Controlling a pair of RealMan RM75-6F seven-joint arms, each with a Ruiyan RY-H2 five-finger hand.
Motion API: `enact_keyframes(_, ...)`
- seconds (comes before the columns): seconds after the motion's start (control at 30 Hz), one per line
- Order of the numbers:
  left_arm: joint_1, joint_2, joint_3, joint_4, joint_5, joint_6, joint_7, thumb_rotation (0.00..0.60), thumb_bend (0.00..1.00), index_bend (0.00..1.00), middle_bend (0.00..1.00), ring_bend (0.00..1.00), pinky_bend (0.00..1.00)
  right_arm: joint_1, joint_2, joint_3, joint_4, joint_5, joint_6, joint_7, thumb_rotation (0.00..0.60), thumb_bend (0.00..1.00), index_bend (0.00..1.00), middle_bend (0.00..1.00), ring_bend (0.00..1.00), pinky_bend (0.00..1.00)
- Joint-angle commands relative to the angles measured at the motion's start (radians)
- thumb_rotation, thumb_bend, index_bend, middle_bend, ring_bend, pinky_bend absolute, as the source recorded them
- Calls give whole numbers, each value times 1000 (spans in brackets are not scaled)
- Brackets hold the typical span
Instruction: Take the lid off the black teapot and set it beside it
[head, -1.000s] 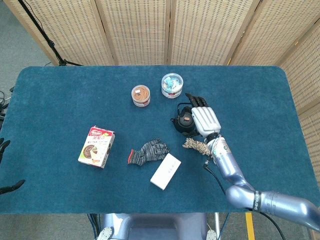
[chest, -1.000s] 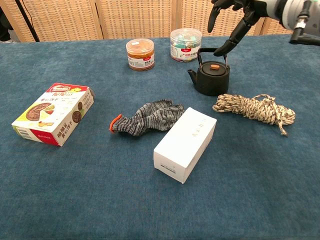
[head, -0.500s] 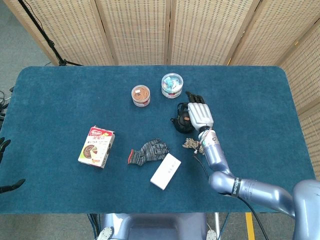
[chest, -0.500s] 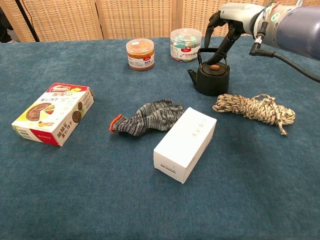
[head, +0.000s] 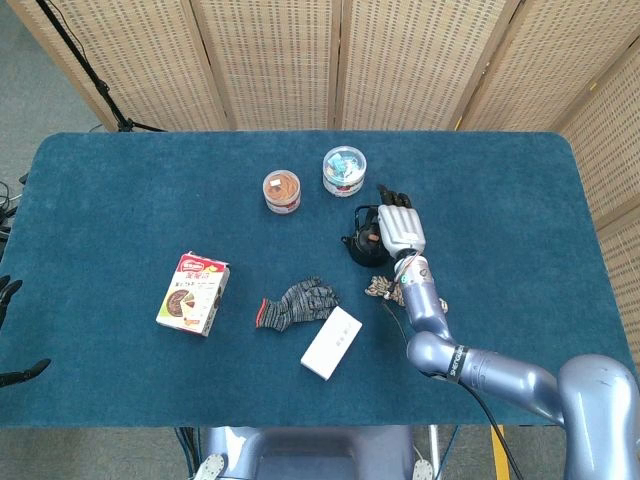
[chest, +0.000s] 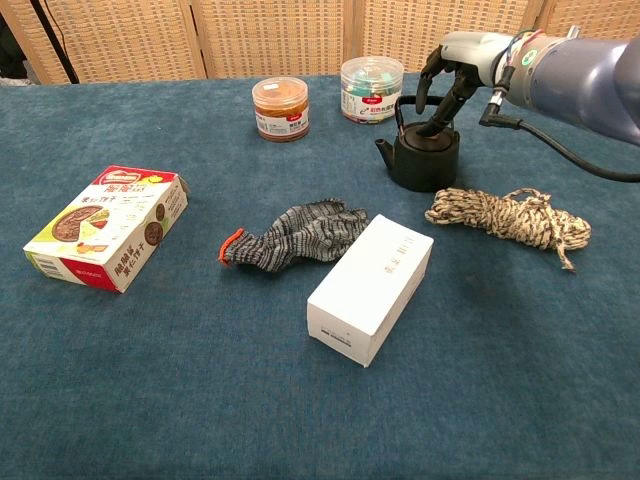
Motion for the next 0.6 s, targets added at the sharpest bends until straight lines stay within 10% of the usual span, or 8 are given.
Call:
enact_keyframes(0.03,0,0,0,-1,0,0,1,600,0,0,0,0,0,3,-8,-2,25,20,-13,-2,600,281,490,0,0,0)
enact_keyframes(0.6,0,-11,2,5,15,9,8,600,0,0,0,0,0,8,-9,3,65,82,-53,-3,600,313,500,0,0,0)
